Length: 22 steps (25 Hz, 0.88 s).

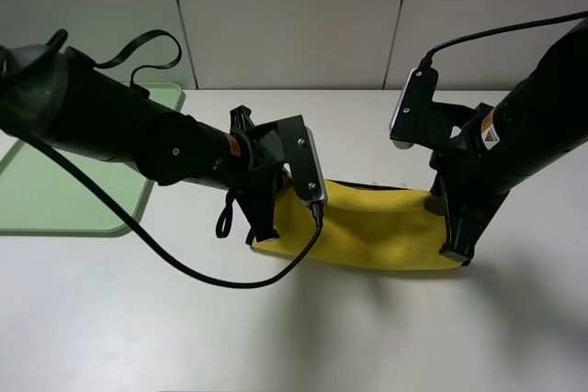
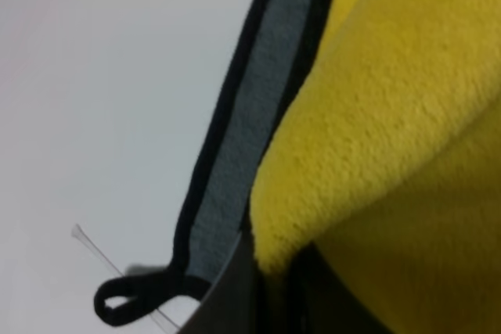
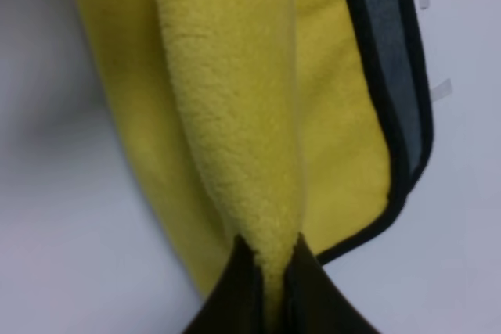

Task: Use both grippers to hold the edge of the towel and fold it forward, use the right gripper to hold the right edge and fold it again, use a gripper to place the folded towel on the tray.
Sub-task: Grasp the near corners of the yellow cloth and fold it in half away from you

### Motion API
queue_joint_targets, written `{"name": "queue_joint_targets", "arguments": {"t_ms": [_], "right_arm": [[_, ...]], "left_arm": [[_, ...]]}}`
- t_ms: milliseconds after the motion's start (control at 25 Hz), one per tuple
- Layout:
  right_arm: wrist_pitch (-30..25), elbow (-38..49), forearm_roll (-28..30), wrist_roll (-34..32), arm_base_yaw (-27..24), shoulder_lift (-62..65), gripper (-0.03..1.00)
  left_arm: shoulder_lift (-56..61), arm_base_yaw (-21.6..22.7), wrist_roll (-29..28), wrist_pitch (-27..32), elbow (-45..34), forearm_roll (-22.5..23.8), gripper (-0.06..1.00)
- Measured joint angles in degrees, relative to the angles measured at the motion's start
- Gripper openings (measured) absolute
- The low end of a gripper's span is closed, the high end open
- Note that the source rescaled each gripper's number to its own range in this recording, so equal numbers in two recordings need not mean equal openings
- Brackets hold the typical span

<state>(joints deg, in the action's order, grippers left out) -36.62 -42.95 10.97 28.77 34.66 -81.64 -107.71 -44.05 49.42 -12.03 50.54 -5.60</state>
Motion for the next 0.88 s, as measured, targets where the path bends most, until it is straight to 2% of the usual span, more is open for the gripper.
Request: {"name": "queue_joint_targets", "arguments": {"t_ms": [520,760,840,880], "right_arm": [[3.65,0.0,2.37,-0.38,0.0,-1.07,0.0],[3.8,0.0,2.37,-0.38,0.0,-1.07,0.0],[4.19,0.0,2.45,-0.38,0.0,-1.07,0.04],[4.55,0.0,2.74,-0.38,0.0,-1.07,0.12]], "left_arm": [[-2.83,2.24,0.35,-8.4,0.0,-1.98,0.0],[-2.83,2.24,0.35,-8.53,0.0,-1.92,0.01],[-2.83,2.24,0.36,-8.53,0.0,-1.88,0.07],[-2.83,2.24,0.41,-8.59,0.0,-1.88,0.13]]}}
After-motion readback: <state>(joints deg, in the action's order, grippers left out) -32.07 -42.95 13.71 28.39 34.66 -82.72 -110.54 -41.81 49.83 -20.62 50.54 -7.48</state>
